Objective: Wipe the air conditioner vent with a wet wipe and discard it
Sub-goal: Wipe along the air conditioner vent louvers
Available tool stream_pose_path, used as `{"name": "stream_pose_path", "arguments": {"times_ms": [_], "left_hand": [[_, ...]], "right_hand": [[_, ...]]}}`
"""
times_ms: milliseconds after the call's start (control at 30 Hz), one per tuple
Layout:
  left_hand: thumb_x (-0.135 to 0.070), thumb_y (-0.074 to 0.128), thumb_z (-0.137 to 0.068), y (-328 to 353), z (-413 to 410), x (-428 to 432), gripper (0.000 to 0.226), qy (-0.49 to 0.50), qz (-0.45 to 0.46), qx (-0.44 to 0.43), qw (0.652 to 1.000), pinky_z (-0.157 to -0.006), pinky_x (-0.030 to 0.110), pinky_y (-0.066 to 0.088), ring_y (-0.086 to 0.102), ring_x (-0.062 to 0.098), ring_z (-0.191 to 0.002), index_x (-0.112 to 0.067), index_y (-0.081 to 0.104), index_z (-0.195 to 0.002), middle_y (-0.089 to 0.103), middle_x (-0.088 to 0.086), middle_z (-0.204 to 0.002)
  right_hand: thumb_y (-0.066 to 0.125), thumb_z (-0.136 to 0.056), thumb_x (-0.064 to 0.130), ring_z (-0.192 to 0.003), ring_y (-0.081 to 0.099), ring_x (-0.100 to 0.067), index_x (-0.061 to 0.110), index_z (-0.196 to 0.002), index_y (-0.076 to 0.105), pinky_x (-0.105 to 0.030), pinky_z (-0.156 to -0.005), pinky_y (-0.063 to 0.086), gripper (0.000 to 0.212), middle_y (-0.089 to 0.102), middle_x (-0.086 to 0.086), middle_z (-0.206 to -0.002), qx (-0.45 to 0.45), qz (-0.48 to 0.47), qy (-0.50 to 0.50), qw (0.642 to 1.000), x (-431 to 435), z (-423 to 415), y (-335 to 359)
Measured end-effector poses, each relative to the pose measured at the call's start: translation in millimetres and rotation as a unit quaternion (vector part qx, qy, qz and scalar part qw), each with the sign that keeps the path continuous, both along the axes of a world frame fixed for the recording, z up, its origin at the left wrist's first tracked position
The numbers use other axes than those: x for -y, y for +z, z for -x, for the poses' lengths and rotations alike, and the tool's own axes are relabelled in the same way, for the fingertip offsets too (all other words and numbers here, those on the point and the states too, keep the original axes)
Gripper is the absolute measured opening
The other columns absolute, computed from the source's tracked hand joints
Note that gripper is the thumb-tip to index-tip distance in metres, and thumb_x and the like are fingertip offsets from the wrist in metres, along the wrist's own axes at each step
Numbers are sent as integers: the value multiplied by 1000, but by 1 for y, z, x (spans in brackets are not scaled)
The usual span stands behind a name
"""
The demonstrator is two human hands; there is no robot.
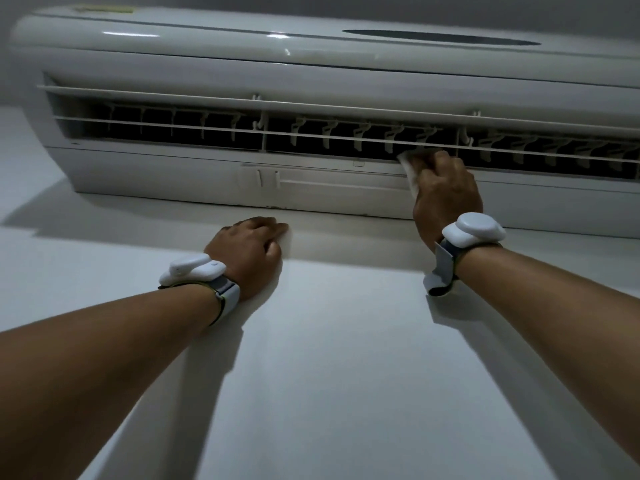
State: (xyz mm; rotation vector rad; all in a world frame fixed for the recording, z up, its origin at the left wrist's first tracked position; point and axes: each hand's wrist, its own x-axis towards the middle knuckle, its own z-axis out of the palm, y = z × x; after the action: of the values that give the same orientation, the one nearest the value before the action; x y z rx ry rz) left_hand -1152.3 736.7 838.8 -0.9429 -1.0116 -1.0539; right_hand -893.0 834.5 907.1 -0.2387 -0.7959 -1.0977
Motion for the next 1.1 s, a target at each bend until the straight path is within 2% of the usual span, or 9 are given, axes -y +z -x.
{"name": "stream_pose_path", "arguments": {"times_ms": [100, 300, 700, 867, 933, 1033, 1100], "left_hand": [[-25, 43, -92, 1, 6, 3, 43, -3, 0, -3, 1000, -103, 31, 35, 47, 21, -126, -33, 56, -132, 51, -4, -141], [-27, 43, -91, 3, 16, 6, 39, -17, -22, 0, 1000, -93, 32, 39, 53, 23, -115, -33, 60, -126, 58, -3, -131], [-27, 43, -92, 9, 34, 11, 39, -27, -28, 1, 999, -95, 31, 40, 54, 23, -115, -34, 59, -126, 59, -4, -131], [-29, 43, -91, 10, 37, 10, 38, -30, -33, 1, 999, -94, 32, 40, 54, 23, -114, -34, 59, -126, 59, -3, -130], [-29, 43, -91, 11, 37, 10, 38, -30, -38, -1, 999, -94, 31, 40, 54, 22, -113, -34, 60, -125, 60, -4, -129], [-30, 43, -90, 11, 36, 9, 38, -32, -40, -2, 999, -94, 31, 41, 55, 22, -113, -33, 60, -125, 60, -4, -128], [-30, 44, -90, 11, 36, 9, 38, -34, -44, 0, 998, -93, 31, 41, 55, 22, -112, -33, 61, -124, 61, -4, -128]], "right_hand": [[52, -92, 9, -97, 52, -40, 12, -120, 60, -46, -81, 44, 29, 57, -19, -112, -6, -1, 0, 1000, 10, 17, 5], [49, -93, 12, -103, 51, -38, 17, -123, 58, -45, -80, 42, 31, 56, -17, -115, 9, -10, 8, 1000, 34, 60, 5], [45, -93, 10, -109, 48, -34, 17, -128, 53, -42, -87, 39, 37, 54, -12, -123, 43, -12, -10, 999, 71, 126, 7], [49, -90, 8, -106, 50, -36, 8, -114, 61, -43, -85, 40, 27, 56, -16, -117, 52, -11, -13, 999, 85, 142, 8], [49, -91, 13, -106, 50, -35, 13, -111, 63, -42, -84, 40, 24, 56, -13, -117, 49, -5, -26, 998, 92, 145, 12], [47, -94, 17, -104, 51, -31, 23, -118, 61, -40, -83, 41, 28, 56, -10, -115, 68, -6, -53, 996, 100, 147, 16], [45, -96, 18, -101, 52, -32, 24, -122, 58, -41, -82, 44, 30, 56, -11, -113, 83, -13, -67, 994, 105, 149, 17]]}}
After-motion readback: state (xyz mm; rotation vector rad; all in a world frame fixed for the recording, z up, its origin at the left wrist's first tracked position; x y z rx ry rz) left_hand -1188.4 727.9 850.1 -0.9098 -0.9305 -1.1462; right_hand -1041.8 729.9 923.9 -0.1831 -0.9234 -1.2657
